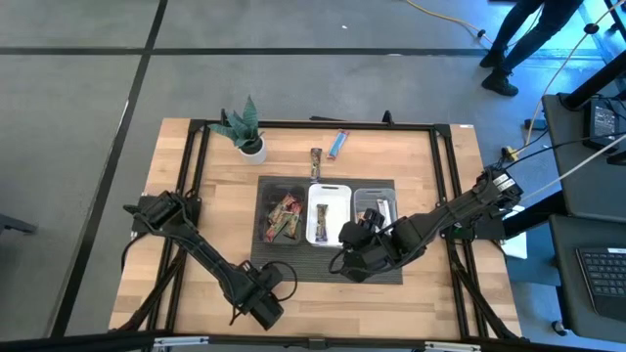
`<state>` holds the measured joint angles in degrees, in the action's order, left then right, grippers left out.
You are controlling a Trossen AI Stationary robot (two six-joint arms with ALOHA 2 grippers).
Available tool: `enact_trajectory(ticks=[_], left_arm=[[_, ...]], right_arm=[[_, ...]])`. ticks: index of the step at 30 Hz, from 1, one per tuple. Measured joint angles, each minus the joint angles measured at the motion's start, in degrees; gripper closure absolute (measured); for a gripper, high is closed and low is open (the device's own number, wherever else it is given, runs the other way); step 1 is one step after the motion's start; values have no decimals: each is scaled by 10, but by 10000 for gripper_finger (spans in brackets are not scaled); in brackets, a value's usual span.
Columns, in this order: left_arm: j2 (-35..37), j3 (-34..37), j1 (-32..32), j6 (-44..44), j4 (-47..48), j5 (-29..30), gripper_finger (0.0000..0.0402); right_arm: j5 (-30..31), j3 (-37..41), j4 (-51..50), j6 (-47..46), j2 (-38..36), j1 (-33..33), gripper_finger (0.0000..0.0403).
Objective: Pick and place Granola Bars by type
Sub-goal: Put the yellow granola bar into the transparent bin
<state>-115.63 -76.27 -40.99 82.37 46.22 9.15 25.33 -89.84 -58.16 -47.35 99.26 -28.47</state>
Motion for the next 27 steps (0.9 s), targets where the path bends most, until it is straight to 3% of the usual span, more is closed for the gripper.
enact_trajectory(ticks=[18, 22, 27], left_arm=[[21, 4, 0, -11, 12, 8, 276], [68, 3, 2, -37, 14, 54, 282], [131, 3, 7, -81, 11, 162, 283]], right_arm=[[-15, 0, 3, 12, 0, -1, 159], [-31, 0, 32, 16, 0, -2, 159], [-30, 0, 113, 89, 0, -12, 159]])
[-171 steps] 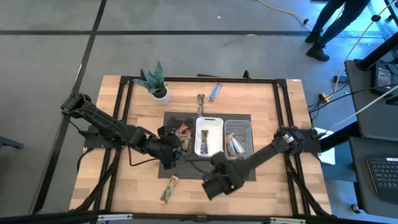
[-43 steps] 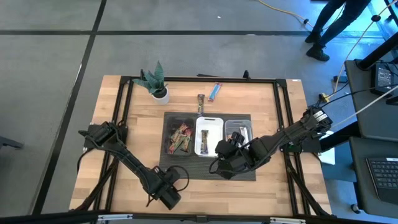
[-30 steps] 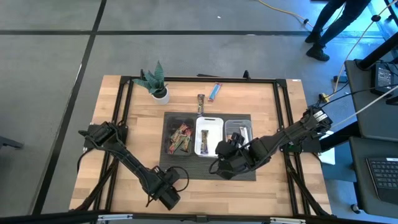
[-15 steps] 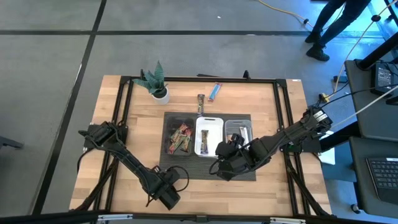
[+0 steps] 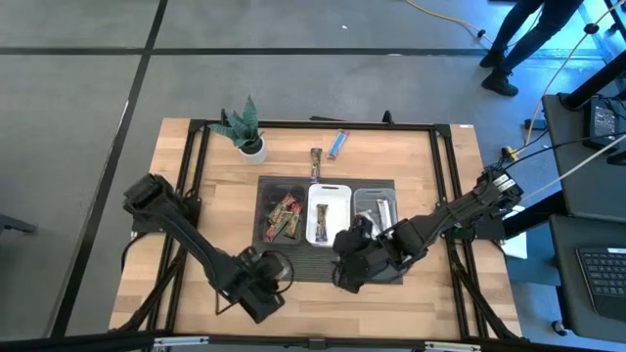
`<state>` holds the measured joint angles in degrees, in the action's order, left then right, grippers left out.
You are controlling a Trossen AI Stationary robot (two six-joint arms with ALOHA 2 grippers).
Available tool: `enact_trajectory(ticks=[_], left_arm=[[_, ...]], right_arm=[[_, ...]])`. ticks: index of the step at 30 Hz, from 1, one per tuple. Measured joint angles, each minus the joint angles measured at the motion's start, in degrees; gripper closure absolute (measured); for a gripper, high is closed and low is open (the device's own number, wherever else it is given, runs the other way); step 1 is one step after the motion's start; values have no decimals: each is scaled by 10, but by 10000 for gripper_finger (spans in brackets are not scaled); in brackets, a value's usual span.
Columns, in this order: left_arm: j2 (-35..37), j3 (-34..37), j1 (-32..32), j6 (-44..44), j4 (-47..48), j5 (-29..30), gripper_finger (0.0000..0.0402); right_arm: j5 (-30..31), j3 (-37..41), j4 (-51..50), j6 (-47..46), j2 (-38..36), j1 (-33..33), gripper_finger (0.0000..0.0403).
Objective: Pick and place Granola Bars by type
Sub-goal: Put the yellow granola bar into the transparent bin
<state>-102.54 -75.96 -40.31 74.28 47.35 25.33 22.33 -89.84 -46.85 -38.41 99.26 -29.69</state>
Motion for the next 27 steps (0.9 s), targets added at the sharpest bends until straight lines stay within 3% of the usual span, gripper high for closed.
enact_trajectory(ticks=[4, 9, 15, 19, 27], left_arm=[[58, 0, 0, -67, -35, 97, 283], [124, -1, -1, -235, -156, 180, 283], [157, -2, 0, -445, -339, 188, 283], [157, -2, 4, -547, -412, 185, 283], [157, -2, 23, -592, -434, 185, 282]], right_arm=[[11, 0, 76, 81, 0, -14, 159], [35, 0, 147, 118, 0, -25, 159], [36, 0, 210, 127, 0, -24, 159], [36, 0, 271, 149, 0, -22, 159], [36, 0, 364, 196, 0, -22, 159]])
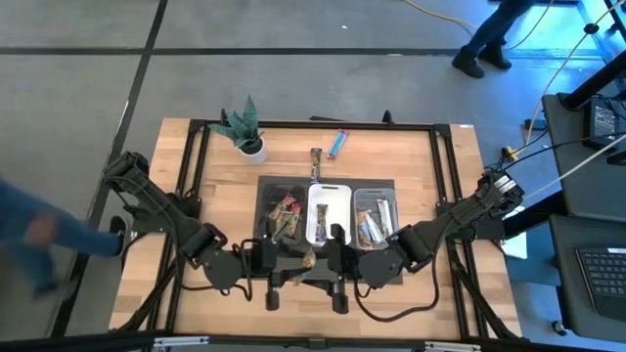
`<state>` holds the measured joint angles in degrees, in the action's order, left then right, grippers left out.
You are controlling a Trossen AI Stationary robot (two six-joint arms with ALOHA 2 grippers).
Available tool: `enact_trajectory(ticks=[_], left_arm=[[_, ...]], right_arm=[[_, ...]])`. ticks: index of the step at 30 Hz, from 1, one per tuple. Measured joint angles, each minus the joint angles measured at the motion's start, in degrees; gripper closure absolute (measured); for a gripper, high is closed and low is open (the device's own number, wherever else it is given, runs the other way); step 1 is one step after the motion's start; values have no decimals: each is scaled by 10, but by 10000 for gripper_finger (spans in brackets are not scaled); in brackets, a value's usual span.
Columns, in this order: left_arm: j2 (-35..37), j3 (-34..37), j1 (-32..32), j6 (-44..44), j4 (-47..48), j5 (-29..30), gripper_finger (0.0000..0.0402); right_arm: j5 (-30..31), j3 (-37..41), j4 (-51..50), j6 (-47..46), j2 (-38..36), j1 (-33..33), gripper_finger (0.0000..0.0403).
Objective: Pick and place Granola Bars by type
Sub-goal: Put the yellow granola bar into the transparent bin
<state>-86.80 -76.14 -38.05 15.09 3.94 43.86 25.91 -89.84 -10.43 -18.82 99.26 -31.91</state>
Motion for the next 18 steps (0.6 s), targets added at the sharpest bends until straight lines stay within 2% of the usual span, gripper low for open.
enact_trajectory(ticks=[5, 8, 18], left_arm=[[0, 0, 7, -1, -9, -14, 283], [0, 0, 9, -25, -34, -19, 284], [0, 0, 10, -54, -60, -23, 283]], right_arm=[[-5, 0, 1, -2, 0, 3, 161], [-23, 0, 4, -2, 0, 3, 176], [-29, 0, 3, 4, 0, 3, 278]])
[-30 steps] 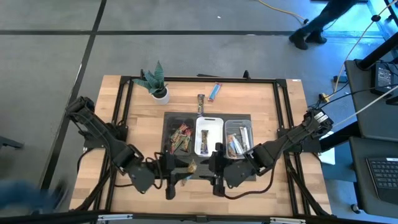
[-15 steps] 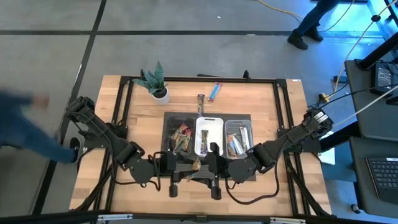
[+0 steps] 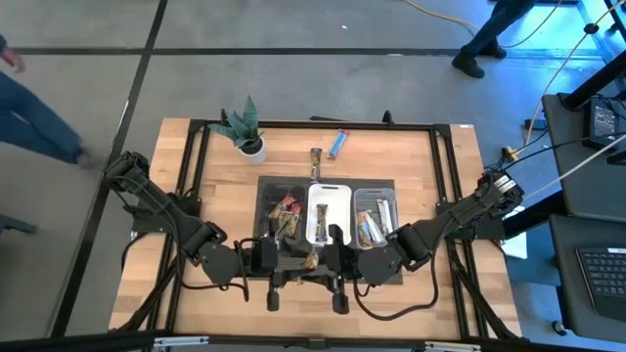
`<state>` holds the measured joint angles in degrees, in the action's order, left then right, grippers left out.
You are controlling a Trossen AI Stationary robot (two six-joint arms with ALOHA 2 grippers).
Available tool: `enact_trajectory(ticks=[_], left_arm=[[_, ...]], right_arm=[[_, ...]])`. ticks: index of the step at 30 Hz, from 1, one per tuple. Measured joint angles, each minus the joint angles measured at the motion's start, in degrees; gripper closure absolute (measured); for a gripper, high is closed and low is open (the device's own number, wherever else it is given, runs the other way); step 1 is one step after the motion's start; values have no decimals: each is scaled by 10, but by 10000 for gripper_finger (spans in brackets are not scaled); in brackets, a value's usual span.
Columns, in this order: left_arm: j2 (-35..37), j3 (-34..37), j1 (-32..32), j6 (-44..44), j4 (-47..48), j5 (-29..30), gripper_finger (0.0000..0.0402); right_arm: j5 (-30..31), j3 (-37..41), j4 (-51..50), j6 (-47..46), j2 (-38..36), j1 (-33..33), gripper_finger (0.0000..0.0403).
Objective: Pick and place Granola Bars by type
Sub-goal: Put the yellow granola bar into the transparent bin
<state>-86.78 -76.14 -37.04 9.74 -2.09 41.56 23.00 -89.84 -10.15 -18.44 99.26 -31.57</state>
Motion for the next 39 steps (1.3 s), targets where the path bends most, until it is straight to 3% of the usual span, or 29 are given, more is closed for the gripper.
enact_trajectory(ticks=[7, 19, 22, 26, 33, 36, 39], left_arm=[[0, 0, 0, 0, 1, 0, 279], [0, 0, -15, -31, 6, 15, 240], [7, 0, -28, -53, 44, 17, 231], [23, 0, -39, 25, 121, 37, 229], [39, -1, -29, 193, 243, 94, 228], [39, -1, -16, 203, 269, 101, 229], [37, -1, -2, 169, 282, 101, 228]], right_arm=[[0, 0, -1, 9, 0, 0, 312], [-6, 0, -45, -10, 0, -1, 316], [-1, 0, -85, -46, 0, 1, 316], [11, 0, -196, -160, -9, 16, 316], [3, -1, -517, -404, -27, 75, 316], [-40, 4, -627, -472, -27, 102, 316], [-51, 28, -653, -488, -25, 126, 316]])
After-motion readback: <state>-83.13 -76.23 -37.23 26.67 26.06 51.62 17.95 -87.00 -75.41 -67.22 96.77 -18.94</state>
